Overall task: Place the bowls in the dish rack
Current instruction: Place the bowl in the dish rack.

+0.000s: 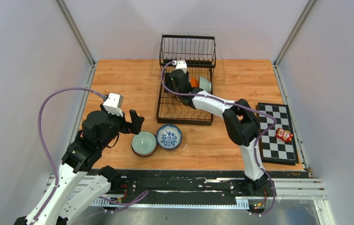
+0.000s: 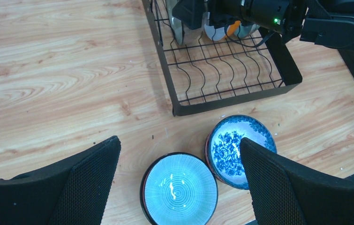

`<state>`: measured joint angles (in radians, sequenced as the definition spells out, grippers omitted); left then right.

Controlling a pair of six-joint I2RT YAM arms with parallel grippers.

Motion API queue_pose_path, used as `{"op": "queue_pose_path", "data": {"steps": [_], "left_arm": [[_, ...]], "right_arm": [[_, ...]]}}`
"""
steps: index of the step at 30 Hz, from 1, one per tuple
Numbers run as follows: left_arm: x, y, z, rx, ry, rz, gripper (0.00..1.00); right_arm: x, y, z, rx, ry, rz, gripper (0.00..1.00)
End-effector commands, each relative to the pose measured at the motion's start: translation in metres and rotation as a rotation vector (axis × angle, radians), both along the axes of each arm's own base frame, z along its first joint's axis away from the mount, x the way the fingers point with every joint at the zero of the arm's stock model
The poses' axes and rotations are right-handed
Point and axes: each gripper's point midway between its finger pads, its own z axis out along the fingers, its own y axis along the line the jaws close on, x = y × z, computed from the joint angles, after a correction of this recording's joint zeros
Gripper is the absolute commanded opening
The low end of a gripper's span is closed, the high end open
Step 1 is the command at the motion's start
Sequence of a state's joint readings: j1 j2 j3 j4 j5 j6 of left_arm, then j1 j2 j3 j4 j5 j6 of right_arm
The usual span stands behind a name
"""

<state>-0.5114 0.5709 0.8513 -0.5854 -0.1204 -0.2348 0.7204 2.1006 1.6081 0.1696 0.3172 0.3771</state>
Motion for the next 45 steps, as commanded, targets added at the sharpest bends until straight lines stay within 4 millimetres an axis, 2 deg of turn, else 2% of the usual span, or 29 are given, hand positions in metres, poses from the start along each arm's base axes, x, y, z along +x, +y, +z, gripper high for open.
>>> {"op": "queue_pose_path", "data": {"steps": [1,10,20,29,34,38,45], "left_arm": [[-0.002,0.002,-0.002,0.016,-0.009,-0.001,0.98],[-0.003,0.001,-0.003,0.017,-0.006,-0.008,0.98],[-0.003,0.001,-0.003,0.014,-0.008,-0.008,0.98],[-0.003,0.000,-0.003,0.015,-0.006,-0.009,0.97],[-0.003,0.000,-0.003,0.014,-0.008,-0.009,0.97],[-0.003,0.000,-0.003,0.014,-0.007,-0.009,0.98],[-0.003,0.000,-0.003,0.014,-0.008,-0.009,0.97]], "right_arm": [[0.006,0.019,0.026,0.056,-0.062,0.015,0.02],[0.003,0.028,0.010,0.086,-0.011,0.018,0.03],[-0.002,0.028,0.000,0.097,0.022,0.014,0.16],[-0.008,0.021,0.000,0.104,0.030,0.002,0.49],[-0.011,0.019,0.003,0.107,0.031,0.004,0.62],[-0.013,0.018,0.006,0.109,0.033,0.005,0.70],[-0.016,0.016,0.013,0.118,0.028,0.006,0.78]]}}
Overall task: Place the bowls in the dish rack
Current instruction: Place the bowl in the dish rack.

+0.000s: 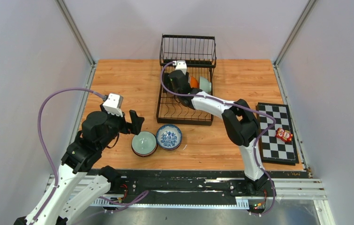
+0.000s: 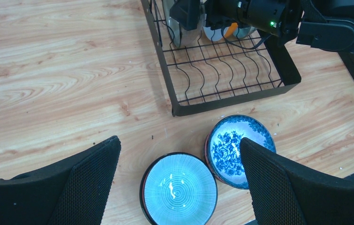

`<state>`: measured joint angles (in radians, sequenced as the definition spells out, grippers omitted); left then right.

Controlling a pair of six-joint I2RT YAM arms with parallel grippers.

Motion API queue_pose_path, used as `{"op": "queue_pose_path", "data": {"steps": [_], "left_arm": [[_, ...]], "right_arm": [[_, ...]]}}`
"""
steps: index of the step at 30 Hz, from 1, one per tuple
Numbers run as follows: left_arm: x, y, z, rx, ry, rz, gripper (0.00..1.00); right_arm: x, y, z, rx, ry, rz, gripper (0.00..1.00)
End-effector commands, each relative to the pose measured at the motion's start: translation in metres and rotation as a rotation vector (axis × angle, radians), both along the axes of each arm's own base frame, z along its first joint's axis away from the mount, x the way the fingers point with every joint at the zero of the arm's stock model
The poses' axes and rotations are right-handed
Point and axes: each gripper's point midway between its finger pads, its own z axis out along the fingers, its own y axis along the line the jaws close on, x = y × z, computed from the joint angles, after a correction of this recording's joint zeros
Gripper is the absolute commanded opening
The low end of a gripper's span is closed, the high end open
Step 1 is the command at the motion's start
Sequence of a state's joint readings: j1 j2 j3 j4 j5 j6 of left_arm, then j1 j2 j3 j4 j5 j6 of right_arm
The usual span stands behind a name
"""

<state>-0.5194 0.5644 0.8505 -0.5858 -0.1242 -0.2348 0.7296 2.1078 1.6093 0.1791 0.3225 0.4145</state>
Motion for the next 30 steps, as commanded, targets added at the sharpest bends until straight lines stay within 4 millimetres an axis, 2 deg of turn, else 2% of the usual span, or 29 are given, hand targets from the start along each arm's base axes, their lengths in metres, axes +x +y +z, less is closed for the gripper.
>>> {"op": "queue_pose_path", "data": {"steps": [1,6,13,23,30], "left_arm": [[-0.002,0.001,-0.004,0.014,-0.004,-0.005,0.97],[-0.002,0.001,-0.002,0.009,-0.009,-0.006,0.97],[-0.002,0.001,-0.002,0.010,-0.008,-0.007,0.97],[-0.002,0.001,-0.002,0.010,-0.009,-0.006,0.98],[-0.002,0.001,-0.003,0.012,-0.005,-0.004,0.98]], "right_arm": [[-0.015,0.010,0.014,0.085,0.020,0.017,0.78],[-0.018,0.008,0.015,0.090,0.025,0.015,0.83],[-0.021,0.005,0.020,0.096,0.021,0.010,0.84],[-0.031,-0.007,0.046,0.095,-0.013,0.005,0.84],[-0.051,-0.019,0.057,0.093,-0.013,0.022,0.82]]}}
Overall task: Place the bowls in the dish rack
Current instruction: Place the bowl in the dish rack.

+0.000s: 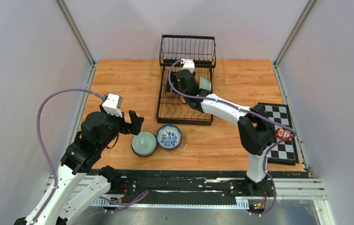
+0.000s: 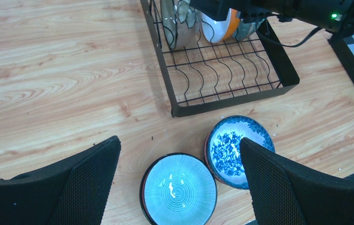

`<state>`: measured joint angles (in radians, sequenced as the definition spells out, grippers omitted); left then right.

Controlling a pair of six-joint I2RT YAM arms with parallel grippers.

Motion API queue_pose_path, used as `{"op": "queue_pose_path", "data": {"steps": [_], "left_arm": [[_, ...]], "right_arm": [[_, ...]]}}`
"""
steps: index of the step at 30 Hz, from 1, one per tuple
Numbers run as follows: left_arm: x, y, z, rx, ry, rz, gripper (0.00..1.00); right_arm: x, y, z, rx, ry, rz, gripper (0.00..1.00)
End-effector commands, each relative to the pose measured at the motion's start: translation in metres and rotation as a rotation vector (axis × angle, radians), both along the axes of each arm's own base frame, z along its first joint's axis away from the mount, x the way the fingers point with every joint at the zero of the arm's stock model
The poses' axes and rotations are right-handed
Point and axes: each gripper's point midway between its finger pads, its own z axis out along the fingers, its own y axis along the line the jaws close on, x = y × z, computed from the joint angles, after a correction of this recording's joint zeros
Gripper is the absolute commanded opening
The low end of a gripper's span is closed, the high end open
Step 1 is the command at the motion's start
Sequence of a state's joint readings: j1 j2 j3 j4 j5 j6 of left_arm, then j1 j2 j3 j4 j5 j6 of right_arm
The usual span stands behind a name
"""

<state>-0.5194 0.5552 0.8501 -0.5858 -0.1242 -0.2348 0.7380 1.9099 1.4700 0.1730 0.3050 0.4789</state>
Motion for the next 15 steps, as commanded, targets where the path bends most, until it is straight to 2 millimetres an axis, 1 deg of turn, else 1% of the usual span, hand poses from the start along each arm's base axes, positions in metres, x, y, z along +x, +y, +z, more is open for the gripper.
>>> {"op": "queue_pose_path", "data": {"steps": [1,6,9,11,12,15], "left_arm": [[-0.001,0.001,-0.005,0.016,0.002,-0.005,0.98],[-0.001,0.000,-0.007,0.018,0.009,-0.005,0.98],[-0.001,0.001,-0.007,0.019,0.009,-0.003,0.98],[-0.001,0.001,-0.007,0.020,0.011,-0.002,0.98],[-0.001,0.001,-0.008,0.019,0.010,-0.002,0.98],[-0.001,0.001,-0.007,0.018,0.010,-0.001,0.98]], "right_arm": [[-0.022,-0.006,0.010,-0.003,0.002,0.024,0.82],[-0.036,-0.006,0.016,-0.009,0.015,0.070,0.78],[-0.036,0.002,0.017,-0.010,0.024,0.106,0.72],[-0.037,0.013,0.020,0.002,0.024,0.144,0.64],[-0.036,0.018,0.021,0.006,0.025,0.160,0.57],[-0.033,0.035,0.017,0.011,0.049,0.194,0.32]]}}
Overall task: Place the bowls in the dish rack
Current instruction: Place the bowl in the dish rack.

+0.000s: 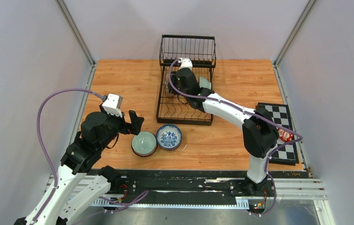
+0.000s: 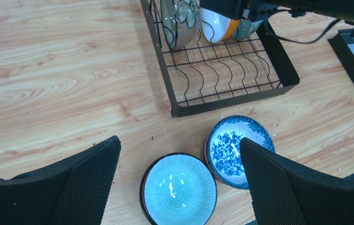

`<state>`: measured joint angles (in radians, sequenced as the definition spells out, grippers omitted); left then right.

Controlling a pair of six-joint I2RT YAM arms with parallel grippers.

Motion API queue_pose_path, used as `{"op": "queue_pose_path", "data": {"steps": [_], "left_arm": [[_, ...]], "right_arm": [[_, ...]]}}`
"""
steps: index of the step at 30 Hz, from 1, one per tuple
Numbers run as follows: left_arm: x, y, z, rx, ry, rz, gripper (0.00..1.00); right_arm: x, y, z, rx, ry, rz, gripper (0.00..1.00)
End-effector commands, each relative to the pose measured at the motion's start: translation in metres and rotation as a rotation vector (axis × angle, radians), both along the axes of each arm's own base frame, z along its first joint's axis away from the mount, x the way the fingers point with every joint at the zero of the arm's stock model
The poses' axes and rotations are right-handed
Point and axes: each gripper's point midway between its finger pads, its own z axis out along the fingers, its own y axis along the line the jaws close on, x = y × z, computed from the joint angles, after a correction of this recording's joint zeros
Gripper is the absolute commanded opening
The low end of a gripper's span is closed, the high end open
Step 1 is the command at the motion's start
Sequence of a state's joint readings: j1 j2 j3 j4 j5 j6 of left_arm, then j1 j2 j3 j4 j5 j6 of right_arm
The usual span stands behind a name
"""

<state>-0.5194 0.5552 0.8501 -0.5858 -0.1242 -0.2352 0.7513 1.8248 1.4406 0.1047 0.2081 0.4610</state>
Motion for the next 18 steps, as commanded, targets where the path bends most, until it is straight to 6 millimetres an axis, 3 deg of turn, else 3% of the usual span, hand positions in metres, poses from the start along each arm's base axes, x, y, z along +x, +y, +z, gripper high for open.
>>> {"op": "queue_pose_path", "data": {"steps": [1,4,5,13,18], "left_arm": [[-0.001,0.001,-0.007,0.018,0.009,-0.001,0.98],[-0.001,0.001,-0.008,0.018,0.010,-0.002,0.98],[-0.001,0.001,-0.008,0.018,0.010,-0.001,0.98],[-0.001,0.000,-0.007,0.016,0.010,-0.006,0.98],[-0.001,0.001,-0.007,0.016,0.009,-0.005,0.98]], "right_arm": [[-0.003,0.035,0.001,0.010,0.025,0.091,0.24],[0.005,0.047,-0.004,0.002,0.036,0.096,0.04],[0.008,0.051,-0.005,0.001,0.042,0.095,0.03],[0.032,0.072,-0.034,-0.026,0.081,0.062,0.03],[0.045,0.068,-0.055,-0.077,0.092,0.008,0.03]]}}
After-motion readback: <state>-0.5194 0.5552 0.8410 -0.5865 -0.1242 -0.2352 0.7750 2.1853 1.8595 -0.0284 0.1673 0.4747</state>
